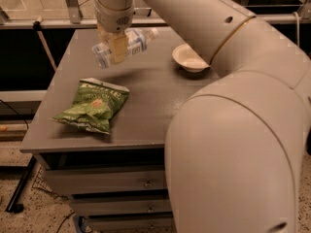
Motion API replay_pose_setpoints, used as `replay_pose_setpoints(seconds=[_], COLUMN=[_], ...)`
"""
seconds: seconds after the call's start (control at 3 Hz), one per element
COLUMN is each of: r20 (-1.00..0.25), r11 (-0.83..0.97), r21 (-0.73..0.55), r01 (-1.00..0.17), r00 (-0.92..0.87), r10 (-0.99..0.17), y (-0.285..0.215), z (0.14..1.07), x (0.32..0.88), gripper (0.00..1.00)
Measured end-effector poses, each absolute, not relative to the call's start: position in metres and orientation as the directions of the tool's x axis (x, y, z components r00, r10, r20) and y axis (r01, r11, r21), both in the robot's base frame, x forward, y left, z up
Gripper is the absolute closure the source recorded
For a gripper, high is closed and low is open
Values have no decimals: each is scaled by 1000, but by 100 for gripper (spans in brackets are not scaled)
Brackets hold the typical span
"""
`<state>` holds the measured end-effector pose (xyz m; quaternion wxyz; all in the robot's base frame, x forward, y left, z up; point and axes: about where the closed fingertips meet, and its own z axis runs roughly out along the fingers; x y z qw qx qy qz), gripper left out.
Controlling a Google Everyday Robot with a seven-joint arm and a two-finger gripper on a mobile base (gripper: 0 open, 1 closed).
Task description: Pick blue plastic bottle
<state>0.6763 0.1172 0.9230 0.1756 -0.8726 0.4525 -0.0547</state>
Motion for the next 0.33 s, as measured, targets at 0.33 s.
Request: replay_pose_setpoints(seconds=[0.33], r20=[-63], r11=[-529], r21=[-356], r01=[-770], r00=[585], r10=[-809], y=[117], z=[923], x=[676], gripper=[100])
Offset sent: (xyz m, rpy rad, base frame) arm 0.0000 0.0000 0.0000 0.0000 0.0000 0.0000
